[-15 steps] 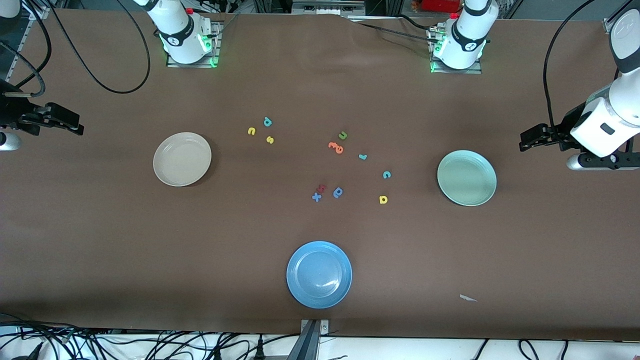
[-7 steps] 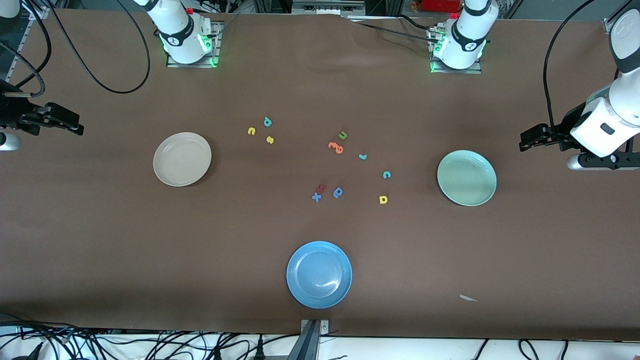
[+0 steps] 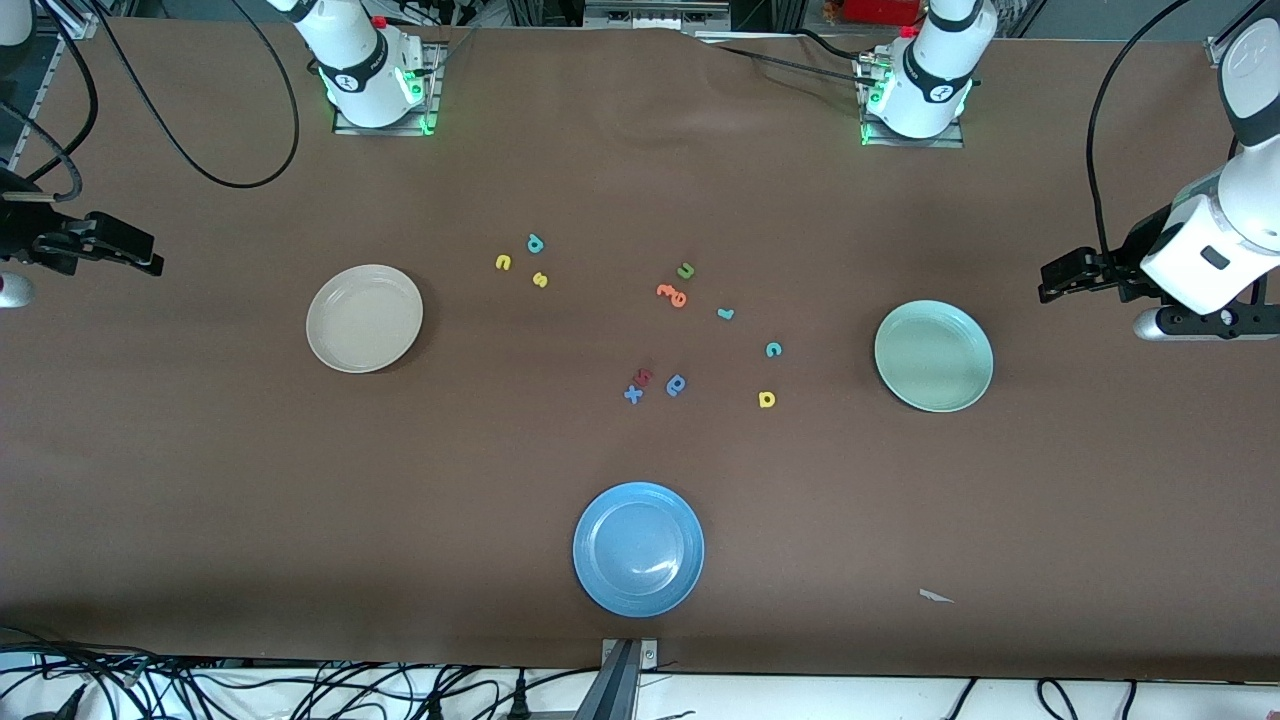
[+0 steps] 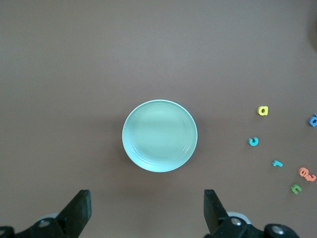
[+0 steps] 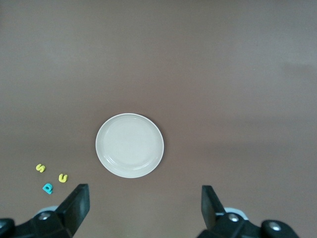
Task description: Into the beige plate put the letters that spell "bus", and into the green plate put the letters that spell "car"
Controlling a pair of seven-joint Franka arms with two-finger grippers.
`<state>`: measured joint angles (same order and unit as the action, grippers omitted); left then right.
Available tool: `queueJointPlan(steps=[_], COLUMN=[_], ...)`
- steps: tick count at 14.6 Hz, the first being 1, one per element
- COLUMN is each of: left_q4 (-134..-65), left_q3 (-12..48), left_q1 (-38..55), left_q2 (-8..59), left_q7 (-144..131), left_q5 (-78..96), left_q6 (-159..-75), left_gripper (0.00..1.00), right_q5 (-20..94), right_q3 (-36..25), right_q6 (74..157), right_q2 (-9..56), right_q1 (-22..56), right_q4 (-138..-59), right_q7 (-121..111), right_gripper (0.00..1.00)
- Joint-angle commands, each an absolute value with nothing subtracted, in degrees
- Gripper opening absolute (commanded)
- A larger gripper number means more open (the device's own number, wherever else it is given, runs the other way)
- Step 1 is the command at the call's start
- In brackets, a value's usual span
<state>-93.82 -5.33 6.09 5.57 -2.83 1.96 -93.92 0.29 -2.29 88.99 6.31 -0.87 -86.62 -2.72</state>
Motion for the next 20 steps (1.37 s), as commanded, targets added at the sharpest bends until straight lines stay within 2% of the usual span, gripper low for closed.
queueJointPlan(steps=[1,20], left_q4=[-94.22,-94.22], left_q3=[-5.36,-5.36], left_q1=[6.06,6.15], left_q2=[4.48,4.48], left_q7=[-1.58,-1.58], left_q5=[0.7,0.7], left_q6=[-93.16,-93.16], left_gripper=[1.0,1.0], right_q5=[1.49,0.26], right_q3=[-2.29,-1.84], right_q6=[88.24,87.54], right_q2=[6.59,6.5], right_q1=[-1.32,0.09], right_q4=[-85.61,-85.34], right_q7=[-3.08,-2.37], right_gripper=[1.0,1.0])
